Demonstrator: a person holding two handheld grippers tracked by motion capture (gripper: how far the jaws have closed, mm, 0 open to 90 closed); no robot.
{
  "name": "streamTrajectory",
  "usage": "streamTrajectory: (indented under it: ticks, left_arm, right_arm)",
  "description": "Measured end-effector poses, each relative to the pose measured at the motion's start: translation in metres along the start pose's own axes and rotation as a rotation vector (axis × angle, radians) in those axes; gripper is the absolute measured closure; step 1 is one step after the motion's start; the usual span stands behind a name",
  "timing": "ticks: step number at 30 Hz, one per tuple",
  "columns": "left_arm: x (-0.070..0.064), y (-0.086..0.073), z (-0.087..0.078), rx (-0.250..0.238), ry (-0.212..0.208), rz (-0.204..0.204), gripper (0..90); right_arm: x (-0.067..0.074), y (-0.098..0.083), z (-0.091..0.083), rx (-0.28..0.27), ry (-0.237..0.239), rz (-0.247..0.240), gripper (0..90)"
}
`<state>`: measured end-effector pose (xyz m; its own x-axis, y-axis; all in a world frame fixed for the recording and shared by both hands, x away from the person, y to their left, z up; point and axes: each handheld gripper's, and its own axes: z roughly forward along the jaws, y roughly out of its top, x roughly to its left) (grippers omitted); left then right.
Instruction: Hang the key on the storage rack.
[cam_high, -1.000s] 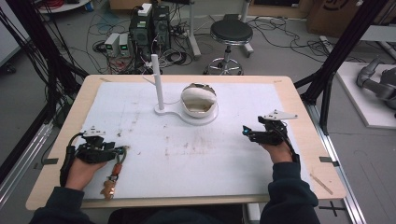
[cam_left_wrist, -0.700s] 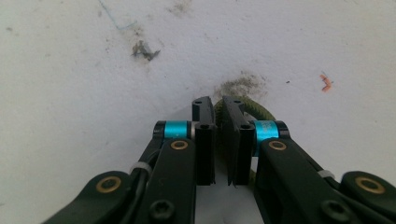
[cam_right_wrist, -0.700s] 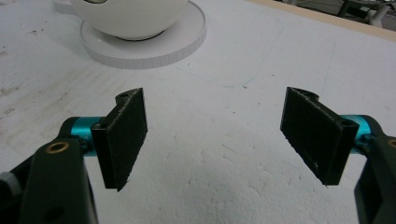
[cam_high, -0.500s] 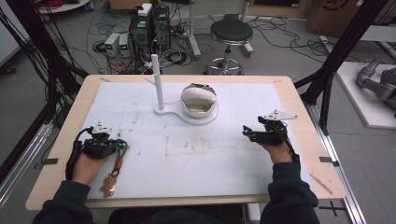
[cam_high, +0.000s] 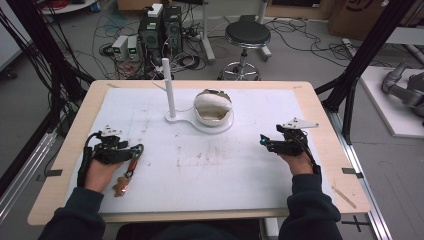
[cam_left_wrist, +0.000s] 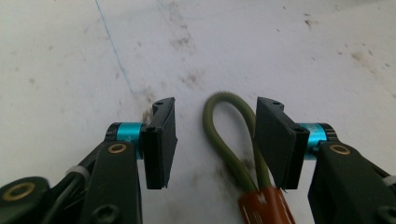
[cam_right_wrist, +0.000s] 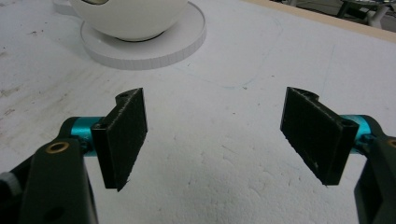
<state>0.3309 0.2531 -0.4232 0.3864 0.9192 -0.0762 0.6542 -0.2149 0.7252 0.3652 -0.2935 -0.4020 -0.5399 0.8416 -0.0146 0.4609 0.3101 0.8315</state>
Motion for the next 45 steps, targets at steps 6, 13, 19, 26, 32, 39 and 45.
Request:
streamTrajectory:
  ticks: [6,13,19,26,32,39,45]
  left_arm:
    - [-0.013,-0.019,-0.008,0.080,-0.031,-0.004,48.4]
    - [-0.037,-0.020,-0.006,0.135,0.019,0.150,69.8]
    - [-0.027,-0.020,-0.004,0.093,-0.041,0.091,74.5]
    - [-0.019,-0.009,-0.012,-0.050,-0.113,0.038,75.3]
    - [-0.009,0.006,-0.026,-0.227,-0.220,-0.019,75.5]
    - [-0.008,0.042,-0.035,-0.407,-0.321,-0.024,75.5]
    - [-0.017,0.080,-0.033,-0.457,-0.362,0.009,75.6]
  right_arm:
    - [0.002,0.001,0.000,-0.002,0.004,-0.004,23.1]
    - [0.002,0.000,0.001,0.004,0.004,-0.001,23.2]
    - [0.001,0.000,0.000,-0.002,0.003,0.002,23.3]
    - [-0.001,0.000,-0.002,-0.013,-0.005,0.007,23.4]
    - [0.000,0.000,-0.003,-0.012,-0.009,0.012,23.4]
    - [-0.001,0.000,-0.004,-0.023,-0.009,0.015,23.4]
    - [-0.001,0.000,-0.004,-0.024,-0.008,0.016,23.4]
